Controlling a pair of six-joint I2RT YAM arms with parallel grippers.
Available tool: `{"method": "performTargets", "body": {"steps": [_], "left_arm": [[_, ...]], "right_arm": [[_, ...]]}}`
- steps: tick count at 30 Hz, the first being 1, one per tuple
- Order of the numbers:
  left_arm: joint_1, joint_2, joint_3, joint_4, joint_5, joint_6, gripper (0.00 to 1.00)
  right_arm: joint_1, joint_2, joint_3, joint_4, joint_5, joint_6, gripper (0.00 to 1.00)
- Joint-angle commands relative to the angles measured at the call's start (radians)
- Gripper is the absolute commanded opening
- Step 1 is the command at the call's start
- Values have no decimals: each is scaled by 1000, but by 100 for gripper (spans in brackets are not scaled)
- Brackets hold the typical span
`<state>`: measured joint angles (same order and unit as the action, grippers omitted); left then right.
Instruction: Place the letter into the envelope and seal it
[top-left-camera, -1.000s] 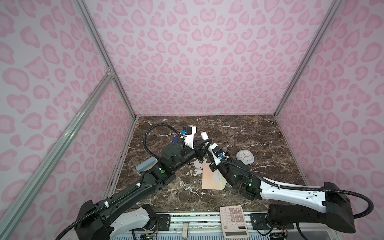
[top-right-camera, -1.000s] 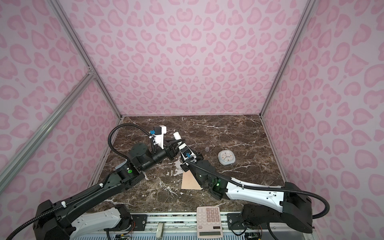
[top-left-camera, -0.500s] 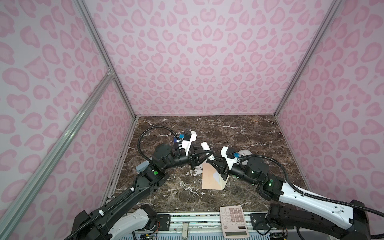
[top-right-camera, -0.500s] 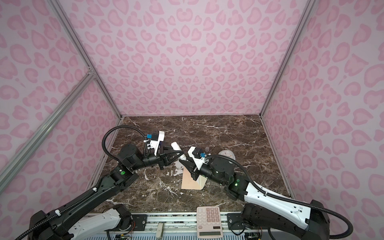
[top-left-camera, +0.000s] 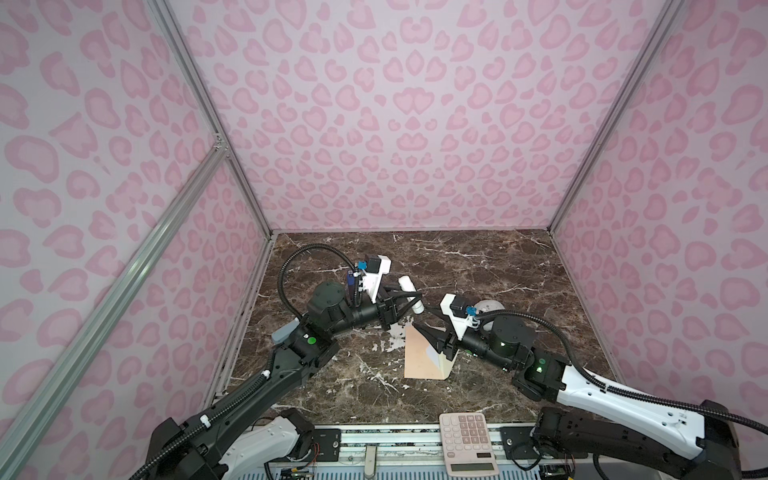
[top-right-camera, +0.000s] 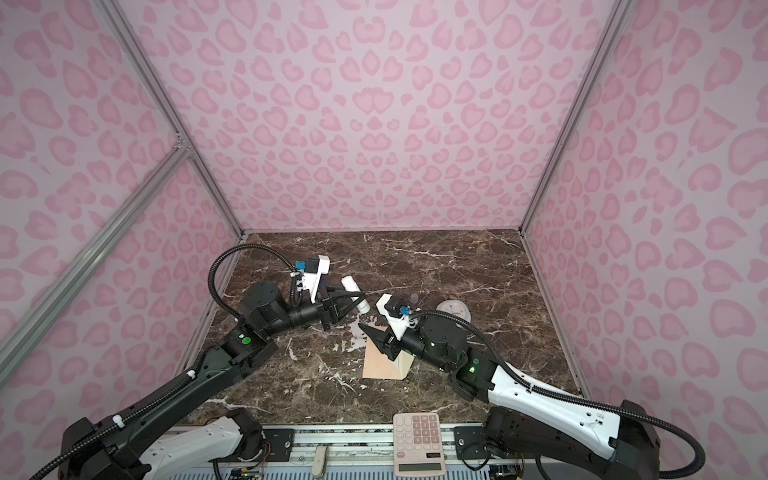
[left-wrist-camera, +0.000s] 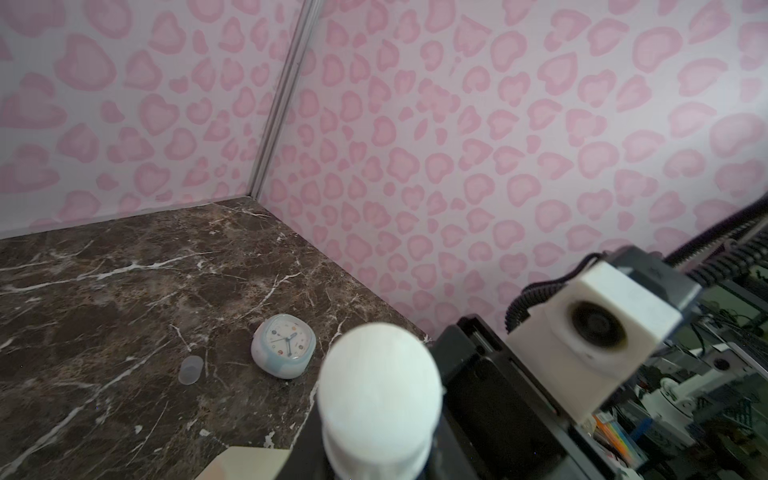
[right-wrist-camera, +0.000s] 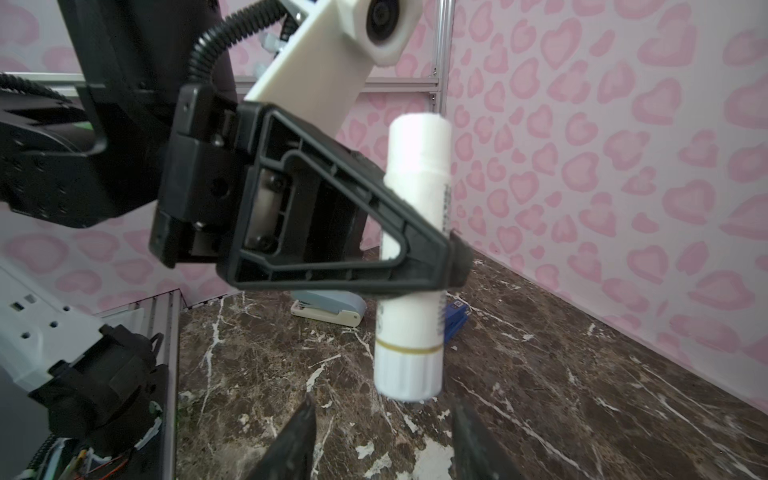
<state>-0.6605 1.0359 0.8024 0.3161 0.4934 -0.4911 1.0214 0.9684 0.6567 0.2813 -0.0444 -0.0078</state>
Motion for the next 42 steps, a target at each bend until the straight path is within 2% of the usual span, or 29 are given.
{"method": "performTargets", "body": {"steps": [1,3,5,8,11,23,36,42], "left_arm": [[-8,1,31,-85,-261,-17,4],[-32,0,48,-116,-347,-6,4],[-65,9,77,-166,-411,19,4],[-105,41,123,-228,-474,40,4],[-120,62,134,-226,-493,31,4],[-140,87,150,-210,-494,22,4],[-146,96,152,-209,-444,6,4],[-146,111,161,-217,-399,-5,4]], "right_arm": [[61,30,-38,133,282,-87,56],[97,61,-55,208,397,-106,55],[118,87,-64,270,462,-131,53],[120,126,-52,321,488,-137,51],[117,168,14,248,501,-115,50],[111,250,77,255,507,-120,47],[79,292,86,262,502,-112,35],[73,300,83,269,497,-113,32]]}}
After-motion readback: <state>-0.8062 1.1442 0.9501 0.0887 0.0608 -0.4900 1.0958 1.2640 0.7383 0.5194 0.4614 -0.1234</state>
